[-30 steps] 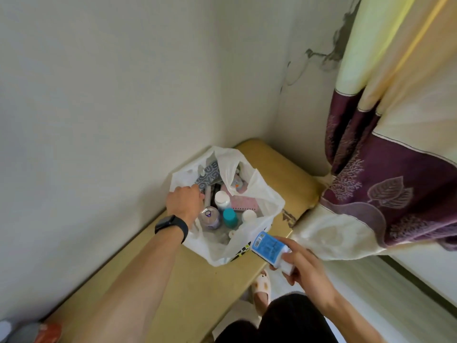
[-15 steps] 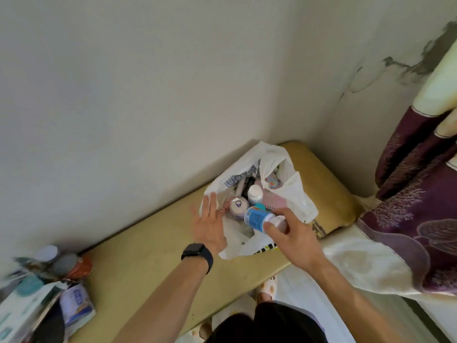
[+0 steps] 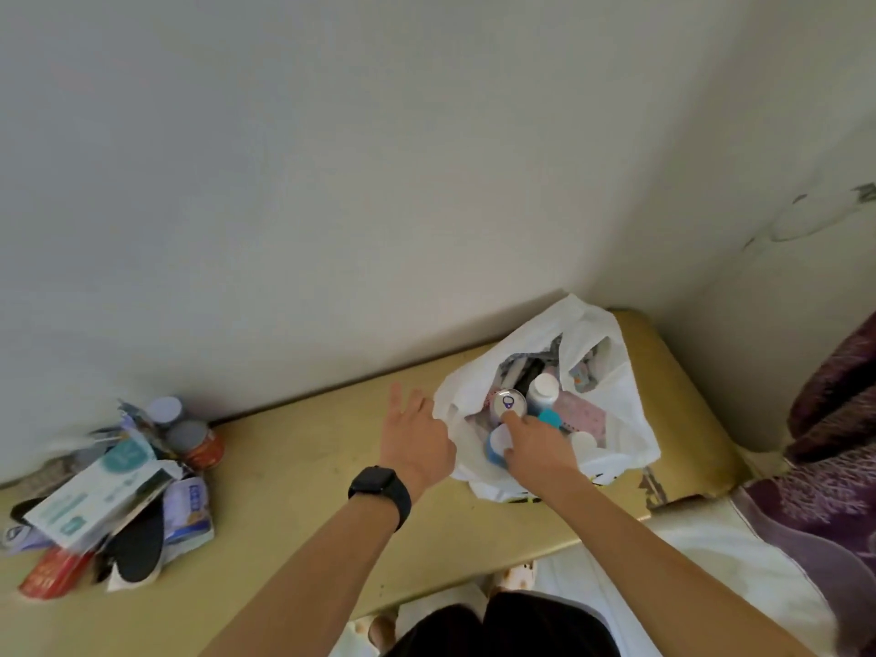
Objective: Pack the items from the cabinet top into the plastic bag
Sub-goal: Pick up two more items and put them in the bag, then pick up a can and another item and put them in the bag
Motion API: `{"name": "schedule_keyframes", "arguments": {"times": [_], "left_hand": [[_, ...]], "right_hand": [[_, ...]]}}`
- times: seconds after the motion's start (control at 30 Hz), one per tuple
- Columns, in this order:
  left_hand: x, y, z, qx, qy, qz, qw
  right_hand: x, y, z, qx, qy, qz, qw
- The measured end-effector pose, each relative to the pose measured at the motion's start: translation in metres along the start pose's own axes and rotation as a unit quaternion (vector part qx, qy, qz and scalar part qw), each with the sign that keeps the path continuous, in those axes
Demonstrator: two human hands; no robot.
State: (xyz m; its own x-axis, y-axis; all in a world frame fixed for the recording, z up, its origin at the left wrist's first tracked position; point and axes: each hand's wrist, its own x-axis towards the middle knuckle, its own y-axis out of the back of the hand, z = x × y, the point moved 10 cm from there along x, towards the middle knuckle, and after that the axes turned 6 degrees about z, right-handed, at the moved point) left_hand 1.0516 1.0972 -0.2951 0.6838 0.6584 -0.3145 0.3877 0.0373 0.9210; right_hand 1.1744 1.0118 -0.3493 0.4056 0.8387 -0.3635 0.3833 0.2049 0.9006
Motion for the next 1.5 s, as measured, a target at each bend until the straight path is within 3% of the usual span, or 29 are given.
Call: {"name": "schedule_keyframes", "arguments": {"times": [0.17,0.33,0.43,0.53,0.6,0.77,0.87,0.97,1.1,1.2,1.37,1.5], "left_hand": [[-0.007,0.01,-0.011,-0.142,0.031,0.056,0.988],[-0.033,0.007,-0.025,-0.359,0.059,0.13,0.922],[-0.055,-0.029,-0.05,-0.425,0.128,0.106,0.89],[-0.08,-0.081,-0.074,-0.429,0.18,0.034,0.885],[-0.102,-0.115,-0.09,-0.419,0.206,-0.019,0.884],[-0.178,-0.197,-0.139,-0.404,0.294,-0.131,0.856],[-0.229,-0.236,-0.17,-0.409,0.346,-0.169,0.827],[-0.275,-0.267,-0.202,-0.421,0.396,-0.177,0.797],[-0.317,-0.304,-0.241,-0.432,0.434,-0.181,0.77],[-0.333,-0.33,-0.259,-0.438,0.432,-0.194,0.764],[-0.347,-0.357,-0.266,-0.406,0.388,-0.225,0.796],[-0.346,-0.36,-0.263,-0.402,0.375,-0.224,0.805]], "right_hand": [[-0.012,0.003,0.012,0.05,-0.007,0.042,0.998],[-0.049,0.039,0.011,0.169,-0.015,0.147,0.975],[-0.072,0.058,-0.021,0.224,0.01,0.194,0.955],[-0.084,0.061,-0.072,0.232,0.069,0.205,0.949],[-0.084,0.046,-0.109,0.215,0.118,0.173,0.954],[-0.083,-0.039,-0.2,0.111,0.23,-0.024,0.967],[-0.089,-0.089,-0.245,0.02,0.285,-0.142,0.948],[-0.092,-0.122,-0.29,-0.039,0.309,-0.213,0.926],[-0.078,-0.156,-0.349,-0.04,0.264,-0.276,0.923],[-0.059,-0.174,-0.391,0.042,0.172,-0.294,0.939],[-0.021,-0.203,-0.451,0.144,0.035,-0.271,0.951],[0.005,-0.221,-0.487,0.162,0.0,-0.215,0.963]]}}
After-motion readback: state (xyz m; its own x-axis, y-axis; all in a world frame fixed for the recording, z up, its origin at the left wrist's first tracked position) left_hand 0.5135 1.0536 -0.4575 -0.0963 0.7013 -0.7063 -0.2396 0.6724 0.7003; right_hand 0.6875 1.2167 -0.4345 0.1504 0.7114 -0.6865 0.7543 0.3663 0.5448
